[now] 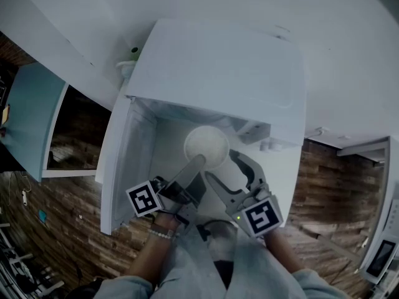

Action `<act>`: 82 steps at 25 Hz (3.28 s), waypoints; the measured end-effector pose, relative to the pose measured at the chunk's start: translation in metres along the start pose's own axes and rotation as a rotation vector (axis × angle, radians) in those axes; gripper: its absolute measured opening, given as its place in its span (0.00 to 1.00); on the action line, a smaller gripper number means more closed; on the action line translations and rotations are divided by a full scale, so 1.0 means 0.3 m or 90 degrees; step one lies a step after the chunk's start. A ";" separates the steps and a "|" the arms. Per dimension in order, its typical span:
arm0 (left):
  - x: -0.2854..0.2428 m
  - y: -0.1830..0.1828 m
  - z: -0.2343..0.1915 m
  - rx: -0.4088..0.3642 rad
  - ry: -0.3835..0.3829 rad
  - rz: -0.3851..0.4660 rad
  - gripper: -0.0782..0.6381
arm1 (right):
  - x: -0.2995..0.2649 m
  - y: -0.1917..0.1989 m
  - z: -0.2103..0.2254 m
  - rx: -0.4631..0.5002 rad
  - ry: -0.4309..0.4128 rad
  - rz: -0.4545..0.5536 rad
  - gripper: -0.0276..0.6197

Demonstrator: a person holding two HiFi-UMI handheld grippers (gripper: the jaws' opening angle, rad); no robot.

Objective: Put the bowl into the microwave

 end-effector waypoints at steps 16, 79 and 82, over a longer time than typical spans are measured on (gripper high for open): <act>-0.063 -0.115 -0.163 0.022 -0.031 0.005 0.45 | -0.152 0.098 0.088 -0.061 0.051 -0.036 0.45; -0.209 -0.290 -0.442 0.088 -0.141 -0.015 0.46 | -0.428 0.245 0.270 -0.135 0.122 -0.127 0.50; -0.207 -0.286 -0.441 0.070 -0.150 -0.030 0.46 | -0.432 0.241 0.272 -0.134 0.124 -0.125 0.50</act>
Point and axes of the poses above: the fingertips, and each gripper's own axes: x backward along the fingers, z to its right, y out of its underside, the point moved 2 cm from there along x, backward along the fingers, and after that the axes turned 3 degrees about -y, right-handed, at the moved point
